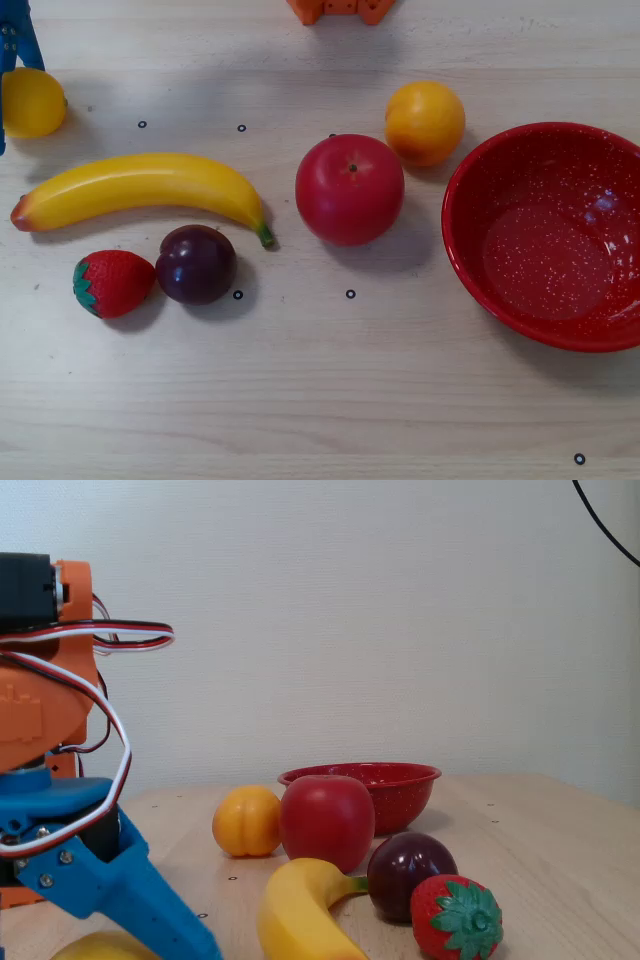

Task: Put the lemon in the red bowl.

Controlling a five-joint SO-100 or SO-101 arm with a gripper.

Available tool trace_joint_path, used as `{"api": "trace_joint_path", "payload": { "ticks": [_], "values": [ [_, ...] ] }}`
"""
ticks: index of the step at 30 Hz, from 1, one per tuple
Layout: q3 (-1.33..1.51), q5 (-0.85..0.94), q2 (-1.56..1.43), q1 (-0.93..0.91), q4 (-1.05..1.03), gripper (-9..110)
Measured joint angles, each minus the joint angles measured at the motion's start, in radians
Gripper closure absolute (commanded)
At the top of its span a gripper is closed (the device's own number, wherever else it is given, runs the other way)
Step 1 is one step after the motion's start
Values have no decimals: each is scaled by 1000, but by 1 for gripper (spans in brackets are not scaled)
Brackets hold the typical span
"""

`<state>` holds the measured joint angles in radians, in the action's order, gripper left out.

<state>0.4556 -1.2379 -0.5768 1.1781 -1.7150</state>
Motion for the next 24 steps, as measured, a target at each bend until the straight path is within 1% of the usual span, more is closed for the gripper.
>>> {"api": "trace_joint_path", "payload": {
  "ticks": [8, 15, 17, 18, 19, 24],
  "values": [
    [0, -8, 0, -2, -14, 66],
    [0, -23, 0, 2, -14, 77],
    [0, -29, 0, 2, -14, 84],
    [0, -32, 0, 0, -14, 91],
    [0, -35, 0, 0, -14, 101],
    [-23, -37, 0, 0, -54, 101]
  ]
}}
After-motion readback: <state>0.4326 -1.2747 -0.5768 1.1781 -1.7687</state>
